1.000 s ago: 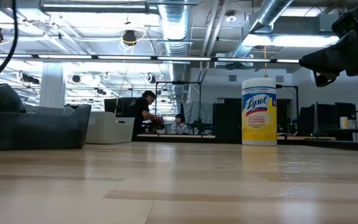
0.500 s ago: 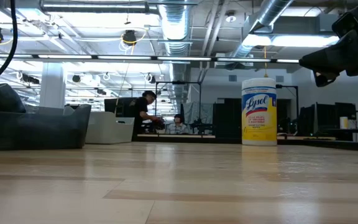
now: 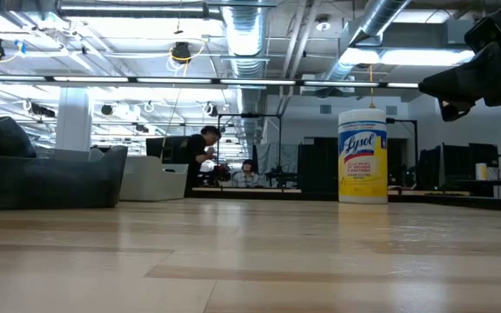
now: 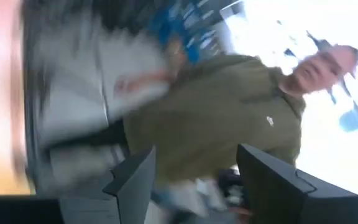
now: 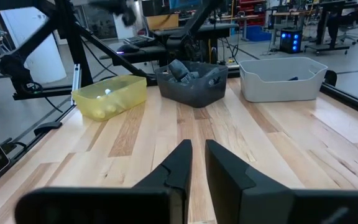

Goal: Pick & Place Travel size toiletries
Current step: Return to Home Position

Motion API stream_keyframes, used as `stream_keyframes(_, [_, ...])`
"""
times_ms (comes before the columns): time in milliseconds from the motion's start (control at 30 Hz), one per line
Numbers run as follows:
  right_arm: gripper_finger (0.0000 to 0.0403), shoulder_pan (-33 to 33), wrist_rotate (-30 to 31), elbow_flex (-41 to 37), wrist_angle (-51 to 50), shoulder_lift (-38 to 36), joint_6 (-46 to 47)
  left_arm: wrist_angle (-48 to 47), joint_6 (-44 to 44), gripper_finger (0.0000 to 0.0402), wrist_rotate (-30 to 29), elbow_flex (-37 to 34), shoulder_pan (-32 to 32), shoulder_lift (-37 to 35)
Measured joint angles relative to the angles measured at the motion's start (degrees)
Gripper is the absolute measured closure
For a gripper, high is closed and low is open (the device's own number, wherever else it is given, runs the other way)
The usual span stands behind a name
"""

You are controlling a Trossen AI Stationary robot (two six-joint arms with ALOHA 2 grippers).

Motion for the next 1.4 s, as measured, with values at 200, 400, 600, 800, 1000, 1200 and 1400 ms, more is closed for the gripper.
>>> stream_keyframes(200, [0.0362,0.02,0.00,0.01,0.00,0.00,0.00,4.44,37.07,0.0182,-3.67,-0.10,-0.39,-11.33])
stream_keyframes(400, [0.0364,0.00,0.00,0.02,0.02,-0.01,0.00,4.52,53.00,0.0181,-3.76,-5.01,0.10,-23.18])
stream_keyframes(600, [0.0362,0.01,0.00,0.02,0.04,-0.01,0.00,7.07,55.12,0.0185,-4.12,-13.54,1.24,-33.19])
stream_keyframes(800, [0.0364,0.00,-0.01,0.03,-0.11,-0.11,0.00,14.97,56.41,0.0185,-4.09,-20.94,1.60,-33.11])
stream_keyframes(1000, [0.0362,0.00,-0.02,0.04,-0.12,-0.01,0.00,23.78,58.47,0.0187,-2.82,-28.55,1.66,-32.94])
stream_keyframes(1200, [0.0364,0.00,-0.02,0.04,-0.19,0.00,0.00,24.29,59.78,0.0187,-0.39,-28.57,1.66,-32.77])
stream_keyframes(1400, [0.0362,0.00,-0.02,0.04,-0.22,0.00,0.00,23.07,65.50,0.0189,0.14,-28.57,1.66,-32.77])
